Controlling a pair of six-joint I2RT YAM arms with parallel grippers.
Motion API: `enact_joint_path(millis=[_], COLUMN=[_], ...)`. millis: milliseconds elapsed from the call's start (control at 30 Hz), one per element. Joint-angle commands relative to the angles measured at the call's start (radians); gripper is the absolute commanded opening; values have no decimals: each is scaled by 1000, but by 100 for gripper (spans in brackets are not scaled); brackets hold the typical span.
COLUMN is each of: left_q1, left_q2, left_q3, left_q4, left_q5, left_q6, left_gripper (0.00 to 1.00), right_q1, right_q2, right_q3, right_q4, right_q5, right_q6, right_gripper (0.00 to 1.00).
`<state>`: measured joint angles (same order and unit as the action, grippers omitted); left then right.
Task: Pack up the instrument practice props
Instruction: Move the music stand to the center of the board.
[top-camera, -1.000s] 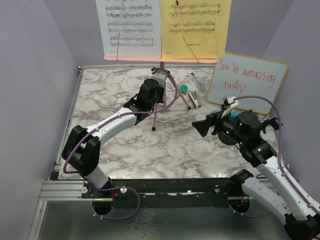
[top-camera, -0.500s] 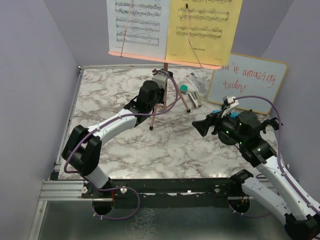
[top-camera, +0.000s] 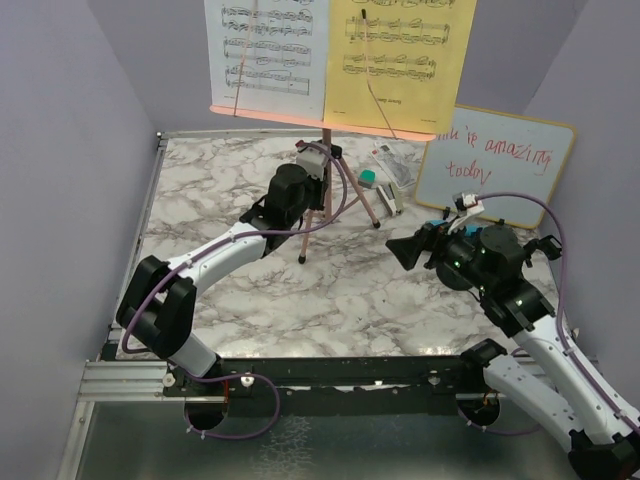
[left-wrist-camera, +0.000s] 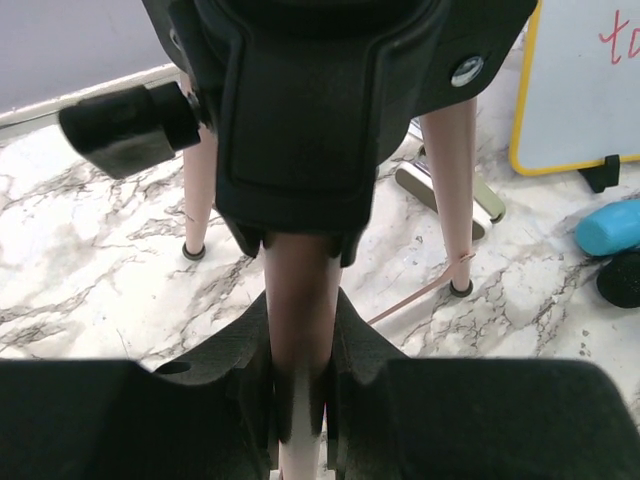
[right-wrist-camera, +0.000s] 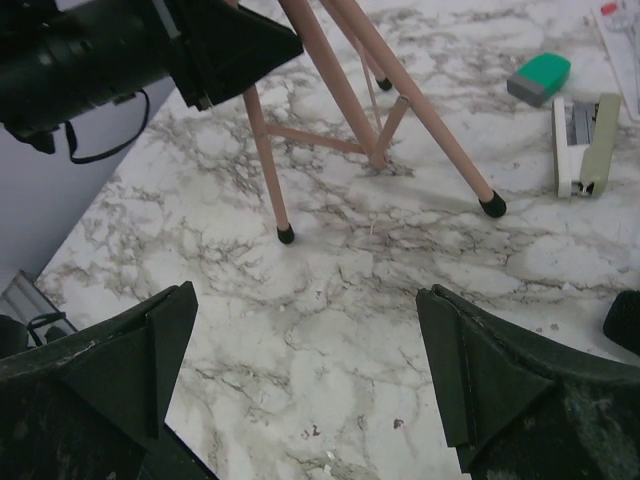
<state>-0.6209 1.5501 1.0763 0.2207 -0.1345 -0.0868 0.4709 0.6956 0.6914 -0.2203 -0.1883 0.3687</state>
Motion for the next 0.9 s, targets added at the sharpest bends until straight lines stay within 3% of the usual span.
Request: enact_joint_path(millis=[0,267,500,867], left_q1=[19,23,23,52], left_q2=[-36,-40,-61,-127], left_q3=[-23,2,54,8], left_q4=[-4,-54,-176,-246], left_q5=[101,191,178,239], left_q6=[-82,-21,75,137], left_gripper=[22,6,2,0], right_q1=[-3,-3,-3,-4], right_q2=[-90,-14,21,81], right_q3=[-54,27,25,49], right_q4=[123,12,32,41], right_q5=[-29,17,70,99], right_q6=[-12,-20,1,10], right_gripper=[100,99,98,99])
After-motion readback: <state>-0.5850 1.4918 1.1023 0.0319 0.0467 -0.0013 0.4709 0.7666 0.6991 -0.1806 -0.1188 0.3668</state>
